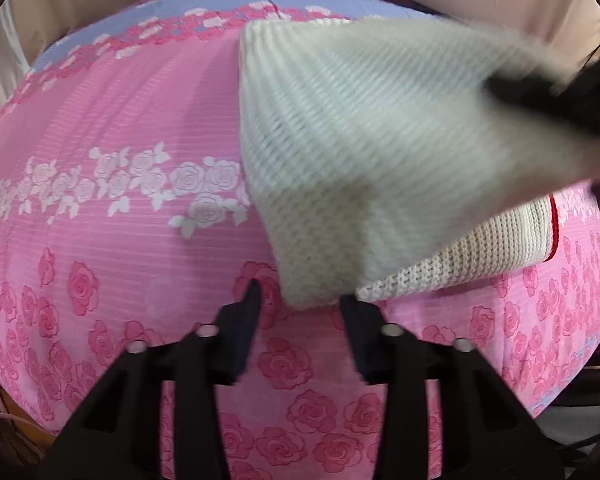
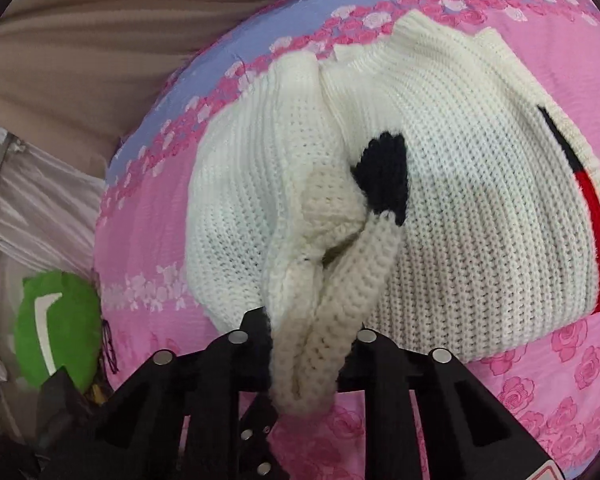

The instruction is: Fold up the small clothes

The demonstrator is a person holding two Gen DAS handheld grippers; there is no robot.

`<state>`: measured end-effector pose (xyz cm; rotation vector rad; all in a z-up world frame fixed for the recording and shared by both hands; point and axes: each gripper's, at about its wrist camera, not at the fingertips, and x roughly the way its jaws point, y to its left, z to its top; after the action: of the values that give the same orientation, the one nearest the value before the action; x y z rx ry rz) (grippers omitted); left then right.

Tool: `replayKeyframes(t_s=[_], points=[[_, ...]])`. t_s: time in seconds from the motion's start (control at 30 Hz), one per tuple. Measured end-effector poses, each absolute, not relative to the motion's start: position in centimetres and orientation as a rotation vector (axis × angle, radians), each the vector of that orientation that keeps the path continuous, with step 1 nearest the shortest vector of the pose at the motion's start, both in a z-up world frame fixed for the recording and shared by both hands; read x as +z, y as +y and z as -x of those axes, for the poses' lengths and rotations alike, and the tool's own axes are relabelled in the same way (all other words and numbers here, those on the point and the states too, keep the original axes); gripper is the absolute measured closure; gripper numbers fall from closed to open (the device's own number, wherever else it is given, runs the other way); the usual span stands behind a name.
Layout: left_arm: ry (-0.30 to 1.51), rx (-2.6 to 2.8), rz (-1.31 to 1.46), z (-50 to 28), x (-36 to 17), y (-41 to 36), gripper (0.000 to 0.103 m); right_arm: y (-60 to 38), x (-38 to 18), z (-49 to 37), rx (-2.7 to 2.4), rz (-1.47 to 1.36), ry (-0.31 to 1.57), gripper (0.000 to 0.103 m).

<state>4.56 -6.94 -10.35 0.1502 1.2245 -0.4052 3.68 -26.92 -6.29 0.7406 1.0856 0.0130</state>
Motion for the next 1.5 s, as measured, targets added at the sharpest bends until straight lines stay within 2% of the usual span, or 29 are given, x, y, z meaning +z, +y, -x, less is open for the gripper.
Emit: replayKeyframes(t_s=[0.13, 0.2, 0.27, 0.33, 0.4, 0.57, 0.67, 0.73, 0.8, 0.93, 1.03, 1.07, 1.1, 1.13, 1.3, 1.37, 1.4, 1.5], points=[[1.218, -0.427, -0.173, -4.5, -9.9, -8.6, 0.072, -29.4, 1.1, -1.8, -0.011, -0.636, 0.872, 0.090], [1.210, -0.436, -0.208, -4.1, -9.8, -9.7, 0.072, -30.9, 2.5, -0.2, -0.064, -0.568, 0.820, 0.090], [1.224, -0.441, -0.225, -3.7, -10.2, -10.6, 0.071, -33.0, 0.3, 1.5, -0.161, -0.507, 0.866, 0.090], [1.248, -0.437, -0.230, -3.6, -10.7, -10.9, 0.071, -34.9, -5.3, 2.2, -0.257, -0.456, 1.014, 0.090], [1.254, -0.423, -0.234, -3.3, -10.9, -11.0, 0.071, -36.2, -9.8, 3.2, -0.269, -0.521, 1.100, 0.090], [1.266, -0.418, -0.200, -2.8, -9.9, -10.3, 0.070, -36.0, -9.9, 3.1, -0.253, -0.548, 1.077, 0.087], [1.231, -0.409, -0.176, -2.5, -8.1, -9.2, 0.070, -36.0, -7.9, 3.6, -0.244, -0.545, 1.049, 0.080], [1.211, -0.388, -0.163, -2.3, -7.2, -8.6, 0.067, -36.1, -5.6, 4.2, -0.267, -0.532, 0.996, 0.061], [1.190, -0.356, -0.164, -2.4, -6.4, -8.1, 0.064, -36.4, -3.9, 4.2, -0.296, -0.497, 0.946, 0.048], [1.189, -0.340, -0.162, -2.3, -5.6, -8.0, 0.063, -36.9, -4.0, 0.1, -0.277, -0.458, 0.975, 0.043], [1.175, -0.328, -0.172, -2.9, -5.3, -7.9, 0.063, -36.5, -6.3, -2.5, -0.260, -0.440, 1.032, 0.043], [1.170, -0.326, -0.176, -2.9, -5.2, -8.0, 0.062, -36.2, -7.0, -3.3, -0.246, -0.444, 1.050, 0.047], [1.168, -0.324, -0.176, -3.0, -5.1, -8.0, 0.062, -36.0, -7.5, -4.1, -0.215, -0.448, 1.067, 0.071], [1.166, -0.327, -0.175, -3.4, -5.1, -7.9, 0.062, -35.9, -7.4, -4.5, -0.213, -0.441, 1.068, 0.086], [1.161, -0.318, -0.181, -3.4, -5.3, -8.0, 0.056, -36.4, 0.5, -3.0, -0.210, -0.424, 0.816, 0.089], [1.164, -0.319, -0.185, -3.5, -5.4, -8.0, 0.056, -37.0, 1.5, -2.5, -0.240, -0.396, 0.776, 0.089], [1.164, -0.316, -0.191, -3.5, -5.6, -8.1, 0.056, -37.4, 0.8, -2.5, -0.261, -0.377, 0.797, 0.089], [1.172, -0.310, -0.206, -3.6, -5.8, -8.4, 0.056, -38.8, -7.1, -4.0, -0.293, -0.375, 1.054, 0.088]])
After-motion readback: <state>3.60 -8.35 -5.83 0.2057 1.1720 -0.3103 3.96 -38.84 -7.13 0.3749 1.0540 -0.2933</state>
